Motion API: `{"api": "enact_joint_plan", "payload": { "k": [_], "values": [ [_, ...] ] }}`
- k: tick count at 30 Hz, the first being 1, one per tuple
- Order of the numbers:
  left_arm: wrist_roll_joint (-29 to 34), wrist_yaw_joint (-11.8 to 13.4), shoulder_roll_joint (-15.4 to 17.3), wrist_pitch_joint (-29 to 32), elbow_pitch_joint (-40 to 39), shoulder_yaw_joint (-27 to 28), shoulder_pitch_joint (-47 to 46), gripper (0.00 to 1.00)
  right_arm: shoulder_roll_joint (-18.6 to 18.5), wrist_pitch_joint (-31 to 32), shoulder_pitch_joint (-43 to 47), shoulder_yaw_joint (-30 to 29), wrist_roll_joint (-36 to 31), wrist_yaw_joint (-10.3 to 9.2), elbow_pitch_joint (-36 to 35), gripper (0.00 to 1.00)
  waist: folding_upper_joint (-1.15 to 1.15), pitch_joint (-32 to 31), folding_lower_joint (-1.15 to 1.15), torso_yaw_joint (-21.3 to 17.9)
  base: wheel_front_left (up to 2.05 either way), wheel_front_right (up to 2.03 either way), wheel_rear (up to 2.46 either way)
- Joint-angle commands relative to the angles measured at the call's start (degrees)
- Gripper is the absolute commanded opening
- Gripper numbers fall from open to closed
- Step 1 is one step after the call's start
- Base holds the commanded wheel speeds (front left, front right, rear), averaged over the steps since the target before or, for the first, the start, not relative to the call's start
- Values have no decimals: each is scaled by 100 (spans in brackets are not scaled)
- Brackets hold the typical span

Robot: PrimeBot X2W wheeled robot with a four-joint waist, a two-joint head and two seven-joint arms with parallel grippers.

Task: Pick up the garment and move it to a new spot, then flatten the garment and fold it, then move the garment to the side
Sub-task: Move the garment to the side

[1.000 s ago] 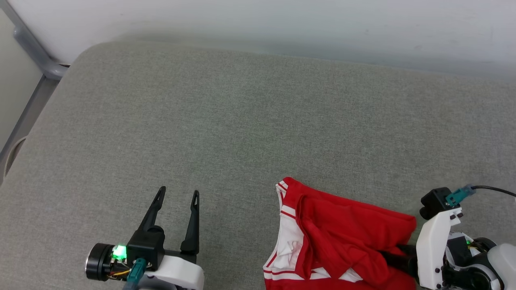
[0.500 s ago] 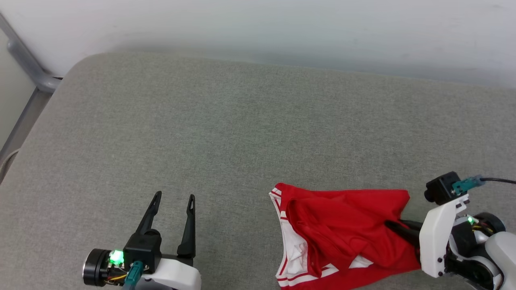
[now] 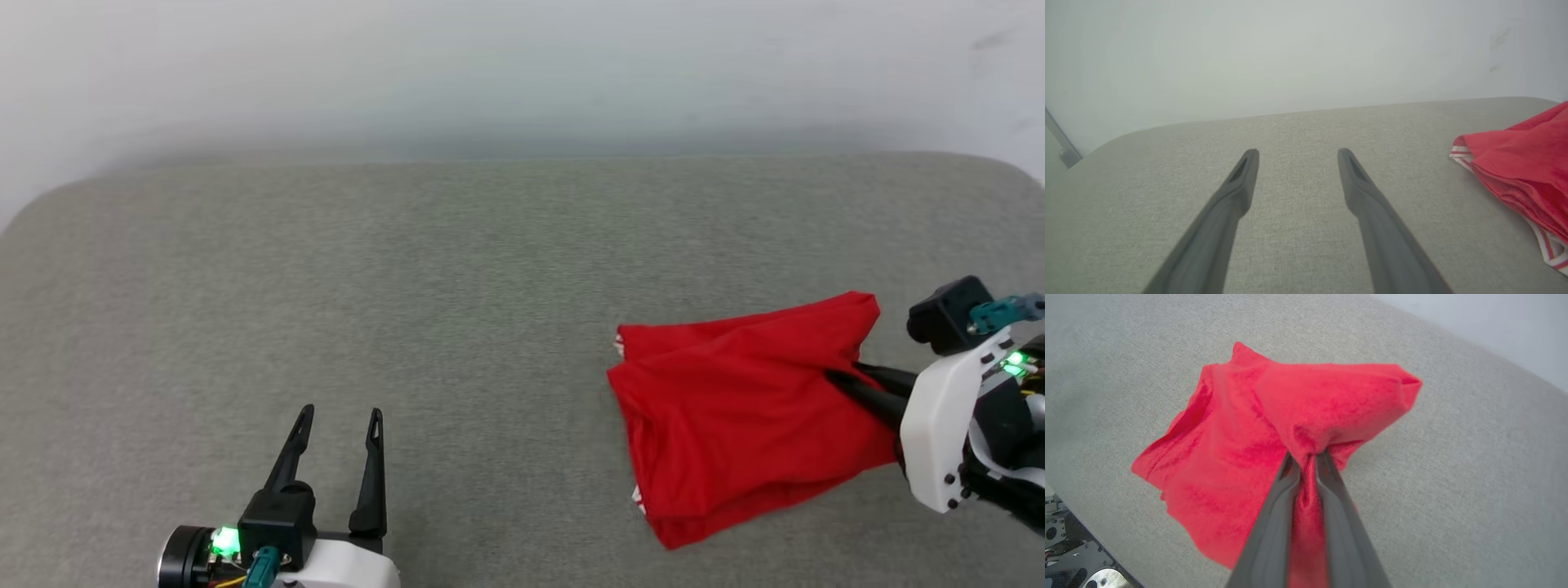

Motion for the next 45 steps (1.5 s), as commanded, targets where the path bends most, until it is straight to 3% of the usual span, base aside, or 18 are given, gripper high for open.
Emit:
{"api": "enact_joint_plan", "payload": {
  "k": [1,11,27,36,37,38,39,45],
  "values": [
    [18,-9,-14,-10,-25,34,-33,100,-76,-1,-127,-34,11,-9,-49,0,0,36,0,-308,0,0,0],
    [130,5,63,-11,-224,67,-309,100,-372,18,-651,-444,-145,-10,258,0,0,614,0,-759,0,0,0],
    [240,-31,175,-11,-607,-42,-1015,100,-1175,-30,-1241,-1435,-783,-10,1989,0,0,1936,0,-479,0,0,0],
    [268,35,225,-11,-836,-78,-1211,100,-1031,-177,-1476,-2089,-1168,-9,2872,0,0,2279,0,-384,0,0,0],
    [265,47,224,-11,-845,-78,-1207,100,-979,-200,-1490,-2152,-1209,-9,2937,8,0,2278,0,-376,0,0,0],
    [258,59,219,-11,-843,-85,-1202,100,-947,-237,-1506,-2210,-1273,-9,2999,40,0,2255,0,-366,0,0,0],
    [250,60,214,-11,-833,-91,-1190,100,-912,-289,-1513,-2265,-1339,-10,3049,100,0,2214,0,-356,0,0,0],
    [184,133,175,-11,-704,-109,-1001,100,-646,-780,-1313,-2641,-1716,-9,3277,100,0,1716,0,-305,0,0,0]
  ]
}}
